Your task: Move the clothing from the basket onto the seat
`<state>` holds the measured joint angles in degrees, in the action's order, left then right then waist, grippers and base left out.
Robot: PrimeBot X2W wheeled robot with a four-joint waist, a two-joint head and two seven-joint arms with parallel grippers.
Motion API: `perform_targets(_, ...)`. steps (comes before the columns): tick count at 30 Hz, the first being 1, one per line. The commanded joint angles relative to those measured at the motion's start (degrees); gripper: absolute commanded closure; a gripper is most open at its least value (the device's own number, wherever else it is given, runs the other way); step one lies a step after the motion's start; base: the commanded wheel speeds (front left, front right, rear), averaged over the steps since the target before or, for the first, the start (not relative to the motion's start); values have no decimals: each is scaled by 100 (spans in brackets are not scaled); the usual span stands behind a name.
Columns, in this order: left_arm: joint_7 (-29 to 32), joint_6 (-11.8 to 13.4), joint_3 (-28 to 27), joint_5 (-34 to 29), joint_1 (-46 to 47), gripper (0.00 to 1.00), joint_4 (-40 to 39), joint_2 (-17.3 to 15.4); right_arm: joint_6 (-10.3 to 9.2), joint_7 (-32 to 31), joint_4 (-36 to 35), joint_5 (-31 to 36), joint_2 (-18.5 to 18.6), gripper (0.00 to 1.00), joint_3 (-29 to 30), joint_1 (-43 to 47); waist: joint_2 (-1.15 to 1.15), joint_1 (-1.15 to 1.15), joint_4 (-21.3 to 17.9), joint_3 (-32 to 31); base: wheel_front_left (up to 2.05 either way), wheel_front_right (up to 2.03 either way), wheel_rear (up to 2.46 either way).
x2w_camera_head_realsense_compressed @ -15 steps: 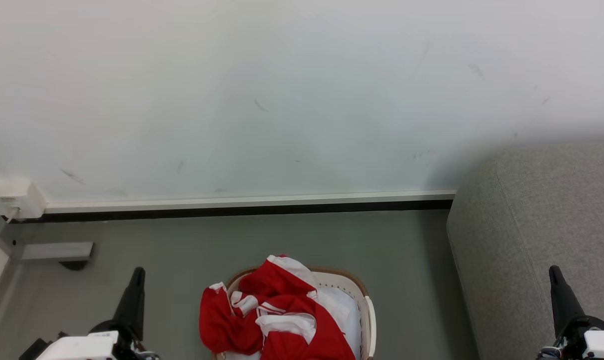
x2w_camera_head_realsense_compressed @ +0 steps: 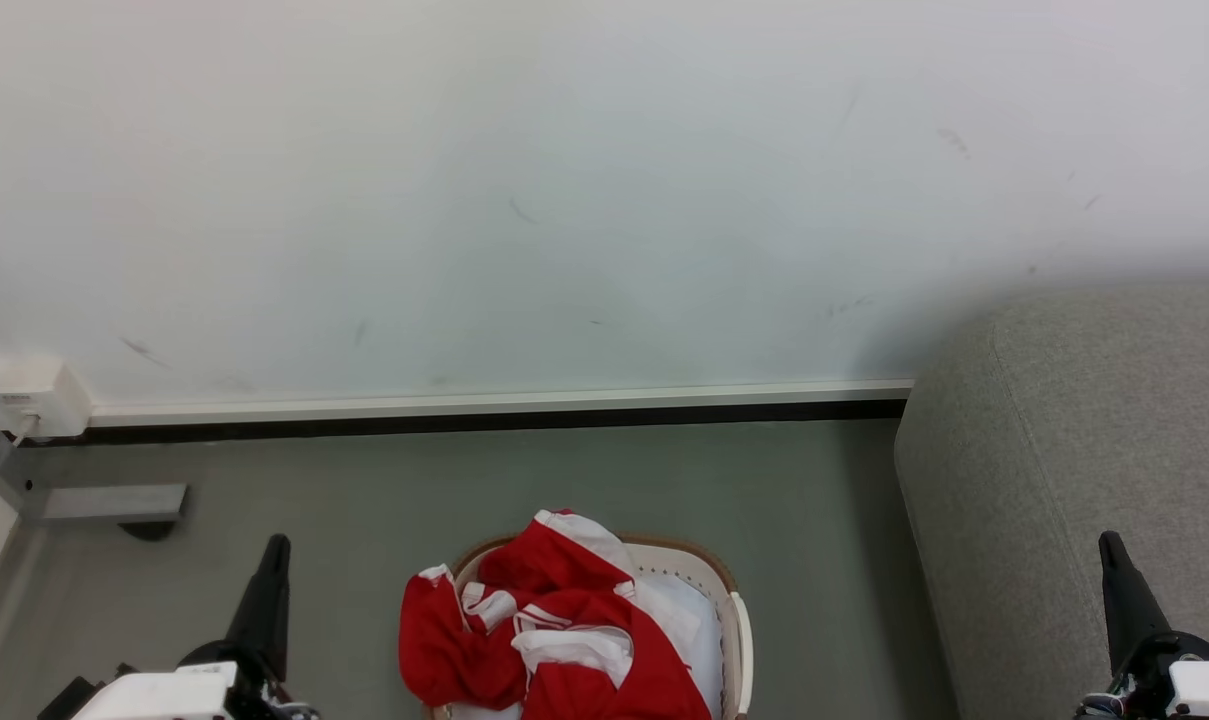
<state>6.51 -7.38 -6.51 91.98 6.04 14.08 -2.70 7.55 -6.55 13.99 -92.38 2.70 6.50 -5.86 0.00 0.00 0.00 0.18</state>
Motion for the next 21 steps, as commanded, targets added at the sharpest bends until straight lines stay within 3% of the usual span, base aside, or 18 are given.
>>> perform_targets(1, 22, -23, -5, 83, 47, 100, -20, -37, -13, -11, -15, -7, 38, 100, 18, -72, 0, 0, 0, 0, 0, 0, 0)
perform_targets(21, 22, -23, -5, 83, 47, 100, -20, -37, -13, -11, -15, -7, 38, 100, 18, -73, 0, 0, 0, 0, 0, 0, 0)
